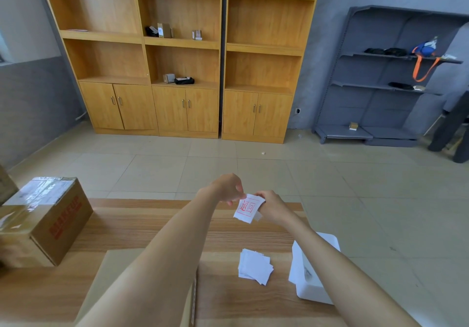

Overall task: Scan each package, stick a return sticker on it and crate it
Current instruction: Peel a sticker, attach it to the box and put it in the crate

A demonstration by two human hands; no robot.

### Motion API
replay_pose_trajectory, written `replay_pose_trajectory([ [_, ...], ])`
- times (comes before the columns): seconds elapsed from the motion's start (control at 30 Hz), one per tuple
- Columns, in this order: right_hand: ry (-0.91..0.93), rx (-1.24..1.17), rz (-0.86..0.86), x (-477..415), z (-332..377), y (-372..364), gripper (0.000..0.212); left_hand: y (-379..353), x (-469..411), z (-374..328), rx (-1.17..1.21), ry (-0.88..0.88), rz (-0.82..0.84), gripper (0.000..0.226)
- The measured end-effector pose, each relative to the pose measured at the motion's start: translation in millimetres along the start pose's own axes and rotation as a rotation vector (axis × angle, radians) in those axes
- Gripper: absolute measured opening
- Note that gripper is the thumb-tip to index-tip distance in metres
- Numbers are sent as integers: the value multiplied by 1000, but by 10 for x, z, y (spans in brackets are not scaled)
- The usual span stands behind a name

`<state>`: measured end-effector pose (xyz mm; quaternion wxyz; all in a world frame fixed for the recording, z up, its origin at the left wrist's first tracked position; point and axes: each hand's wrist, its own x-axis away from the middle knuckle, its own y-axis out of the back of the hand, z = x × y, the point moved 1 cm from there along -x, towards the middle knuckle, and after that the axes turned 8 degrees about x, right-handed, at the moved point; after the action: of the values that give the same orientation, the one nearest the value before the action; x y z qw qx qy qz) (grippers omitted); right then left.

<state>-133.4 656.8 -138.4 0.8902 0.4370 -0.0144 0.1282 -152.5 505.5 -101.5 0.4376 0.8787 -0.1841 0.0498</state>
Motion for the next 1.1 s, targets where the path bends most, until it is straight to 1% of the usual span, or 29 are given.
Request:
replay_pose_trajectory([
  [0.13,-26,11,6,13,-21,-7,21,7,3,-9,14,6,-3,22],
  [0.37,-41,-33,28,79,-31,-8,12,3,0,-23,17,12,-17,19],
  [0.53,-7,14,32,88,-19,-25,16,8,-7,-11,37,0,-28,13],
  [0.67,-17,44,63,91,-29,-46,25,9,-17,-2,32,2,-47,13],
  [0.83,-50,64,68,77,-55,-54,19,18,-27,-1,17,27,-92,14],
  [1.0,-88,87,53,69,-160,-27,28,49,-33,1,18,59,-140,15],
  [1.1,-120,57,58,66,-197,-18,23,52,-32,11,11,67,-159,15],
])
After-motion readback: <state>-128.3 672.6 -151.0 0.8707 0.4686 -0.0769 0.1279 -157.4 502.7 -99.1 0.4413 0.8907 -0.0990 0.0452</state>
